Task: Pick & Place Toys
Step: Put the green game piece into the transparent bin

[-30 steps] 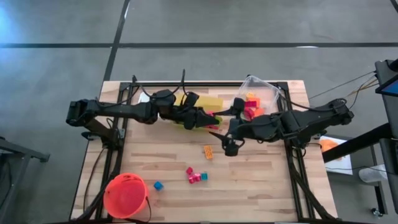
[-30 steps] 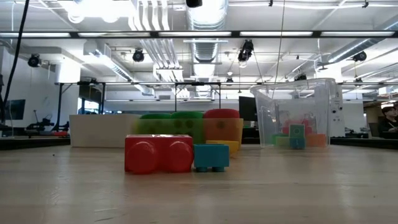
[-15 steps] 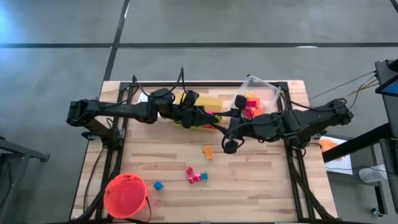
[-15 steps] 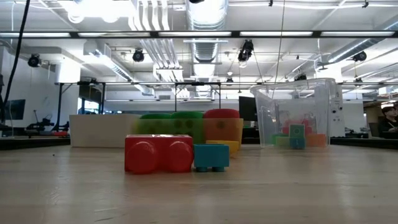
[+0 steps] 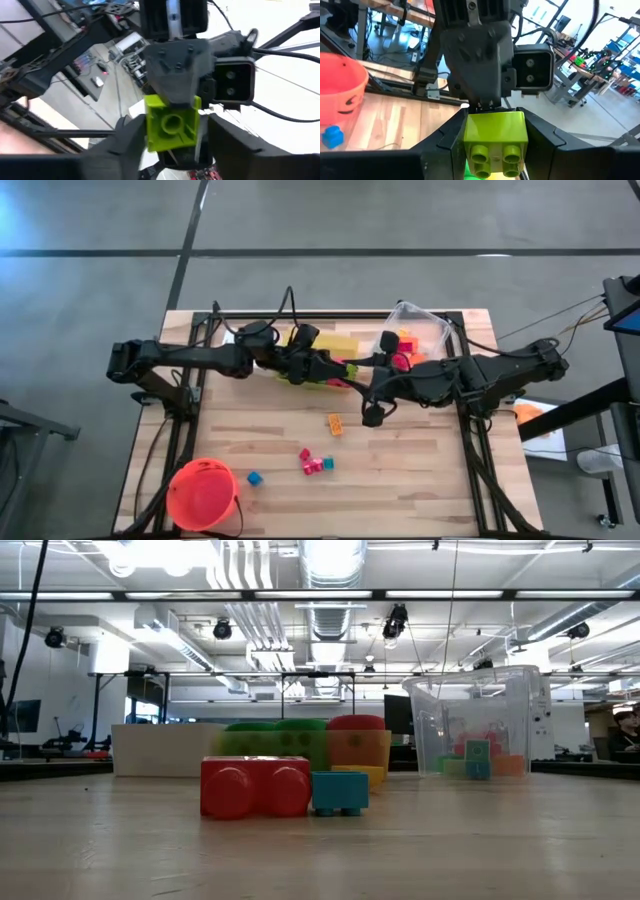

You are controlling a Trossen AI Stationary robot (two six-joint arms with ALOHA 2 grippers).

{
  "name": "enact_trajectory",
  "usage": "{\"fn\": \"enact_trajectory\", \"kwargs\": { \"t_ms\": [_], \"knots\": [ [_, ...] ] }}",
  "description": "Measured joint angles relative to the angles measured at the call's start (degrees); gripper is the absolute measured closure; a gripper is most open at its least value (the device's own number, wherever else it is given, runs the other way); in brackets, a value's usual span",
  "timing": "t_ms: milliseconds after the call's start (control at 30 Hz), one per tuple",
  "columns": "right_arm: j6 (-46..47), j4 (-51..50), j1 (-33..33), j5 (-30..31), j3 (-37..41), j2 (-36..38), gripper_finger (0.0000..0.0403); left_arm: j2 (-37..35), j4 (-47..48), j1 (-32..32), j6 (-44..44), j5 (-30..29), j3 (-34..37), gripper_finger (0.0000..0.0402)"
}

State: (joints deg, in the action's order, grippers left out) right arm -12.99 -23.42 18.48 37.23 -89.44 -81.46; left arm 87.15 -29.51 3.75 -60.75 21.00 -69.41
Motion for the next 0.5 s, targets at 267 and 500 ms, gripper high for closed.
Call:
{"fn": "enact_trajectory", "kwargs": {
  "t_ms": [267,500],
  "knots": [
    [3.38,-0.4,-0.61,0.09,-0.08,0.11,0.027,-0.2,0.21,-0.04,-0.17,1.35,-0.07,0.0051],
    [14.25,-4.56,-5.99,-8.25,0.32,3.13,0.027,-0.17,8.03,-0.04,0.95,3.25,-0.07,0.0007]
  ]
}}
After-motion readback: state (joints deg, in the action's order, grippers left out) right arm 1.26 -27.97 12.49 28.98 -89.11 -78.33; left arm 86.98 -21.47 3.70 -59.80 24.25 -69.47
